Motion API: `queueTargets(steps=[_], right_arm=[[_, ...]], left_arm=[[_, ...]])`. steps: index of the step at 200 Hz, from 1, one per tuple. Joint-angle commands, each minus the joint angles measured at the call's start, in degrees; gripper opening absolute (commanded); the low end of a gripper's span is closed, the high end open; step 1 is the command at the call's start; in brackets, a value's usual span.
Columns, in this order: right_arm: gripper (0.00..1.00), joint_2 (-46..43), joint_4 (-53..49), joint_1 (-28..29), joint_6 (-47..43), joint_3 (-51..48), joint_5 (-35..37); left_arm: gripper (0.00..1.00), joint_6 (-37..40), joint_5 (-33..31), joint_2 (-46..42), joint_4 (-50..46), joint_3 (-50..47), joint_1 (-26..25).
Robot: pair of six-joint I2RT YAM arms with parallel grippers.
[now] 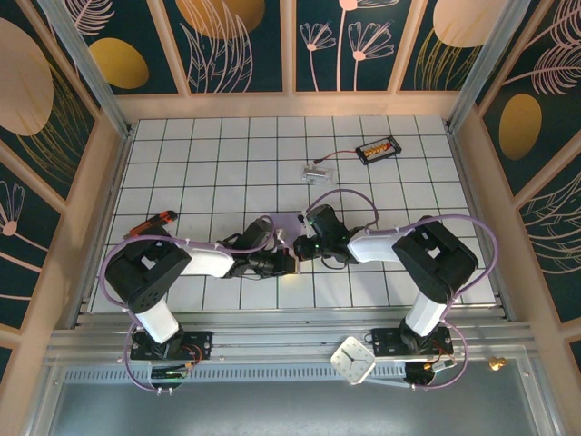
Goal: Fold a paper plane with a square sheet of paper (pick it up from the middle)
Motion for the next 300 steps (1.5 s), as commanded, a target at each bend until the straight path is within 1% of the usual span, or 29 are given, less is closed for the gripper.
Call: queueTargets(steps=[1,41,72,93,106,118,141,161,176,197,222,300], right_arm=[[0.0,2.7,-5.4,-0.3,1.0,-2.5,2.3],[0.0,2.4,-5.5,-0.3,1.2,-2.7,2.5],[0.0,2.4,-5.3,-0.3,1.4,-2.8,2.4],[0.0,2.5,-5.2,-0.4,1.3,-2.9,2.5],[0.0,2.5,-5.3,-0.3,1.3,-3.0,2.5],[0.0,2.5,-5.3,-0.3,1.2,-3.0,2.5],[0.0,2.7,-5.2,-0.3,1.0,-2.8,2.5],[0.0,2.7,-5.1,-0.4,0.9,-2.7,2.4],[0.0,2.9,-5.1,-0.3,0.9,-2.7,2.4],[0.0,3.0,-5.0,-0.3,1.0,-2.7,2.3],[0.0,2.7,-5.1,-0.3,0.9,-2.7,2.2],[0.0,2.6,-5.3,-0.3,0.7,-2.6,2.2]], left_arm=[[0.0,-1.6,2.4,0.9,1.4,-1.0,-1.2],[0.0,-2.7,2.3,0.9,2.6,-1.0,-1.9],[0.0,-2.6,0.7,1.1,1.1,-0.6,-2.3],[0.0,-2.4,0.7,0.9,0.8,-0.7,-2.3],[0.02,-1.8,0.2,-2.3,0.9,-0.7,-2.2],[0.03,-1.3,0.3,-4.2,0.8,-0.9,-1.4],[0.03,-0.9,0.7,-7.4,0.6,-2.0,2.1],[0.01,0.0,0.3,-8.7,-0.4,-2.3,5.5],[0.0,0.6,-0.1,-8.5,-1.2,-1.7,7.3],[0.0,1.1,-0.2,-7.1,-1.2,0.0,8.6],[0.0,1.9,-0.2,-4.4,-1.4,1.6,9.3],[0.0,4.9,-0.9,-0.2,-3.4,4.3,10.2]])
